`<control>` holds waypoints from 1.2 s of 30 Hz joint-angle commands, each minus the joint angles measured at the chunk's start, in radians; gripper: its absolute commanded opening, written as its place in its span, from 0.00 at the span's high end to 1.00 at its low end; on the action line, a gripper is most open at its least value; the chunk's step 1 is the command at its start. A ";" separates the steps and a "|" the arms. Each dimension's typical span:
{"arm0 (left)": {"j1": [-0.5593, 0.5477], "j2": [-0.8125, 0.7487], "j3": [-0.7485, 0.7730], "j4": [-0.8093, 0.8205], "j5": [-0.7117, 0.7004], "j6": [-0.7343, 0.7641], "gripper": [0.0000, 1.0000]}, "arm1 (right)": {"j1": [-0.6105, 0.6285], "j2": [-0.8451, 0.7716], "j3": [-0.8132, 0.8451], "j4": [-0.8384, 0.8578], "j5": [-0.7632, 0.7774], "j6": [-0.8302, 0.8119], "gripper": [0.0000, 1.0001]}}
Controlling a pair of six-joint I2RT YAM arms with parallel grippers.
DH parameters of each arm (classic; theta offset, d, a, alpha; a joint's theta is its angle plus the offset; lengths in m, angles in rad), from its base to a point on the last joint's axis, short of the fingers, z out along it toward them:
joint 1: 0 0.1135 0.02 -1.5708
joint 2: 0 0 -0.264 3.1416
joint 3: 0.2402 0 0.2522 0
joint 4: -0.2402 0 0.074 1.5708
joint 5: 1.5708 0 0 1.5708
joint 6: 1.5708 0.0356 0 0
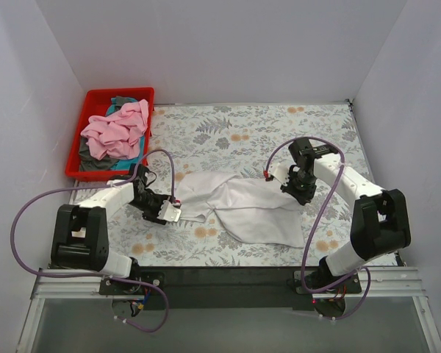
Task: Fold and stack the t-shirts
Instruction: Flatten the tshirt out
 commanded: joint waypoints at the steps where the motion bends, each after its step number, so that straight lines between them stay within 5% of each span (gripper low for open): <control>1: -0.003 0.036 -0.030 0.046 -0.027 0.046 0.56 | 0.004 0.006 0.027 -0.026 -0.017 0.009 0.99; 4: -0.003 0.059 -0.030 0.037 -0.053 0.042 0.62 | 0.004 0.009 0.033 -0.027 -0.020 0.011 0.99; 8: -0.003 0.059 -0.021 0.012 -0.056 0.016 0.85 | 0.009 0.016 0.052 -0.027 -0.034 0.020 0.99; 14: -0.001 0.065 0.068 -0.091 -0.045 -0.151 1.00 | 0.033 0.025 0.070 -0.029 -0.063 0.029 0.96; 18: 0.002 0.097 0.204 -0.172 -0.008 -0.292 1.00 | 0.046 0.054 0.105 -0.024 -0.074 0.047 0.63; 21: 0.002 0.134 0.267 -0.220 0.027 -0.398 1.00 | 0.046 0.060 0.127 -0.020 -0.071 0.046 0.54; 31: 0.002 0.225 0.378 -0.240 0.041 -0.567 1.00 | 0.043 -0.050 0.001 -0.006 -0.057 0.024 0.70; 36: 0.002 0.225 0.371 -0.232 0.023 -0.569 1.00 | 0.043 -0.086 -0.094 0.048 -0.045 0.035 0.68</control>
